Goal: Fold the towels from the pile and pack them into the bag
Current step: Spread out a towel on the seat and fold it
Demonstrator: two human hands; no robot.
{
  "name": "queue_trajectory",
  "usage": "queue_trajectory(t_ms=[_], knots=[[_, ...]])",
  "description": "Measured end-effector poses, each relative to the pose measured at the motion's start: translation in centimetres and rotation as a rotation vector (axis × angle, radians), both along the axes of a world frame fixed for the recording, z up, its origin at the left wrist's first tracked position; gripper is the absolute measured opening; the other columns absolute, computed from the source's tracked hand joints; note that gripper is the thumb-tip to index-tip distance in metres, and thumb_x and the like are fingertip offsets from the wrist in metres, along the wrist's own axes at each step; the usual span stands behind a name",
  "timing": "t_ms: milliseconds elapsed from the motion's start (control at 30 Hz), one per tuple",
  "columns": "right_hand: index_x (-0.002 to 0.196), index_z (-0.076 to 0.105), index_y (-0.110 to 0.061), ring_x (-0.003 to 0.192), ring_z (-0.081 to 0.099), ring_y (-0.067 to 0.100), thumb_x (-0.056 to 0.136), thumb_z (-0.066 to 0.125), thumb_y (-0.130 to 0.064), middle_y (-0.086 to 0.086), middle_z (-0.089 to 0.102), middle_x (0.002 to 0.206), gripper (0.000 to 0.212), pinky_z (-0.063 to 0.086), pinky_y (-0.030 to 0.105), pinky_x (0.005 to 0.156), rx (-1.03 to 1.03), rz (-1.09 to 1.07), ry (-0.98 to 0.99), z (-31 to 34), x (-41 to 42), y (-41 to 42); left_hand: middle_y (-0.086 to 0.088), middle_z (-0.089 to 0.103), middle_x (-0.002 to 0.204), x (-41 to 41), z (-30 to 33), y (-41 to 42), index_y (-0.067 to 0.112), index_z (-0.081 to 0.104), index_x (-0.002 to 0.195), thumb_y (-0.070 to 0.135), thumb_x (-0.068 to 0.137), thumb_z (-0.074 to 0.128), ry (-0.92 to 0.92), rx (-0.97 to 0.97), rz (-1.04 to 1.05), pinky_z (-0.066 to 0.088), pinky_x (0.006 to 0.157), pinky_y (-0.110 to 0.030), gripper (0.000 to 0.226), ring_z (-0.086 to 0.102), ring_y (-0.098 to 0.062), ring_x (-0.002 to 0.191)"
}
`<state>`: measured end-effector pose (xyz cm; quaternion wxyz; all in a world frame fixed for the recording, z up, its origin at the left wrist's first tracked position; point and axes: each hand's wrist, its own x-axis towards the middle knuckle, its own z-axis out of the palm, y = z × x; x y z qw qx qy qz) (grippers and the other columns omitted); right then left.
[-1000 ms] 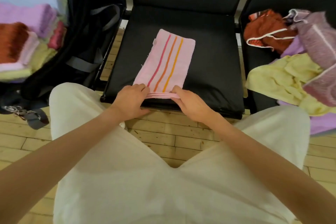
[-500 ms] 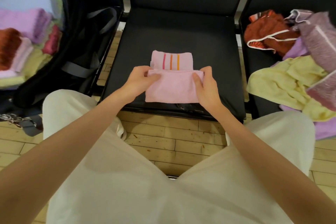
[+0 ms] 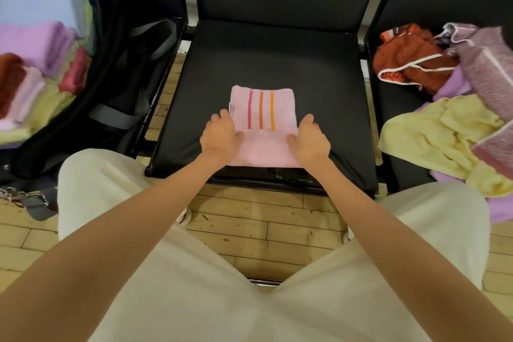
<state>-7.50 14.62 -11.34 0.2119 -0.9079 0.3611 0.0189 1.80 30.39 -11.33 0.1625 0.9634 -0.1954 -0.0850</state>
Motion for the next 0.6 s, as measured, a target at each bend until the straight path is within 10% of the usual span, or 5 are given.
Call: queue_trajectory(t_ms=[233,367,600], knots=[[0.134,0.044,-0.014,0.122,0.046,0.022,0.084,0.06,-0.012,0.004,0.045,0.136,0.053,0.041,0.032,0.099,0.094,0.477,0.024,2.7,-2.8,-0.7,-0.002,0.059,0.126,-0.1,2.2,3.9,0.012,0.06,0.122,0.032,0.09,0.061,-0.064,-0.085,-0.542,0.041,0.103,-0.033,0.038,0.052,-0.019,0.118],[0.146,0.03,-0.018,0.118,0.048,0.022,0.08,0.061,-0.009,0.002,0.043,0.138,0.073,0.045,0.029,0.09,0.169,0.605,0.242,3.2,-4.1,-0.9,-0.002,0.061,0.123,-0.7,2.7,5.2,0.01,0.061,0.121,0.027,0.086,0.064,0.071,0.028,-0.653,0.041,0.102,-0.03,0.04,0.053,-0.018,0.117],[0.126,0.057,-0.016,0.1,0.059,0.022,0.078,0.062,-0.01,0.003,0.062,0.113,0.048,0.05,0.028,0.078,0.092,0.546,0.025,1.0,-3.2,-1.2,0.0,0.066,0.105,-0.8,2.3,4.7,0.013,0.068,0.109,0.015,0.084,0.062,0.066,-0.022,-0.609,0.048,0.095,-0.033,0.025,0.059,-0.016,0.1]])
